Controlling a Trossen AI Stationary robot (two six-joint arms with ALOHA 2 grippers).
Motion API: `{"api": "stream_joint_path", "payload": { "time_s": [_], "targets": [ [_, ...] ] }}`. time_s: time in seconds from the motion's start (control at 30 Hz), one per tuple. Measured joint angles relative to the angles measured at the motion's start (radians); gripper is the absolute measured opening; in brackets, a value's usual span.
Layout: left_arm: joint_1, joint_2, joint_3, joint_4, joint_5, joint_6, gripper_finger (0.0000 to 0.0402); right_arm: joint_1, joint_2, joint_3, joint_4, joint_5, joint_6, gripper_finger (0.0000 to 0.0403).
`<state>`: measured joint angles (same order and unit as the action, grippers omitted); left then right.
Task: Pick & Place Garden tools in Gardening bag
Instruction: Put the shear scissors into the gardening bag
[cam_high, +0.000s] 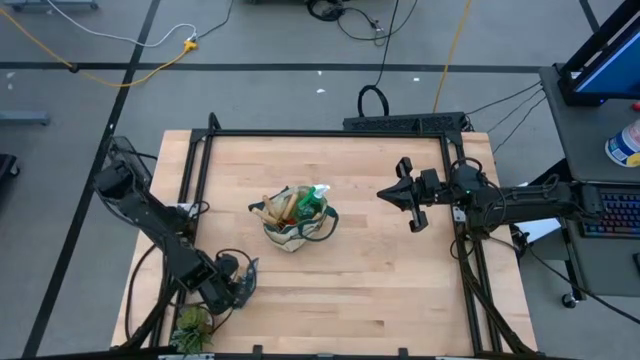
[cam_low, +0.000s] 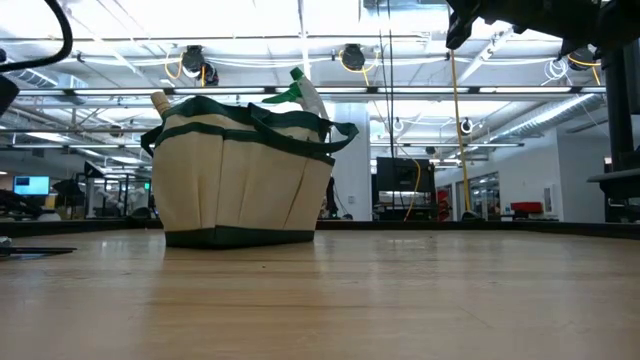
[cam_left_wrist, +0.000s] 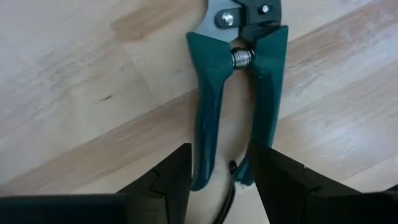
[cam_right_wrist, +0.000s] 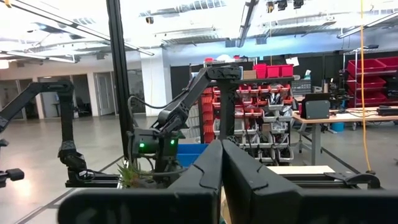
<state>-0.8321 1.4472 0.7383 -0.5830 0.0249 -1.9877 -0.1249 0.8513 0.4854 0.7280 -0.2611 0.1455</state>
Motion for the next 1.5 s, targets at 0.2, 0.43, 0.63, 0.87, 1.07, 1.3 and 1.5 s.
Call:
{"api": "stream_joint_path", "payload": {
  "time_s": [0.2,0.43,0.63,0.87,1.07,1.3,1.5],
  "targets": [
    [0.001,0.042,0.0,0.014,0.001,-0.004,0.0166,0.0,0.0,0.0,0.0,0.001,0.025,0.0],
    [0.001,0.104,0.005,0.01,0.05,0.003,0.0165,0.0,0.0,0.001,0.0,0.001,0.026,0.0],
    [0.003,0.131,0.004,0.005,0.1,0.002,0.014,0.0,0.0,0.001,0.0,0.002,0.026,0.0],
    [0.014,0.121,0.0,0.014,0.121,-0.008,0.0042,0.0,0.0,0.001,0.002,0.002,0.026,0.0],
    [0.038,0.067,-0.007,0.082,0.124,0.051,0.0042,0.0,0.0,0.001,0.008,0.002,0.026,0.0],
    [0.071,-0.092,-0.003,0.197,0.113,0.069,0.0042,0.0,0.0,0.001,0.016,0.003,0.004,0.0],
    [0.117,-0.197,-0.003,0.397,0.108,0.072,0.0042,0.003,0.002,0.001,0.048,0.002,-0.083,0.0]
  ]
}}
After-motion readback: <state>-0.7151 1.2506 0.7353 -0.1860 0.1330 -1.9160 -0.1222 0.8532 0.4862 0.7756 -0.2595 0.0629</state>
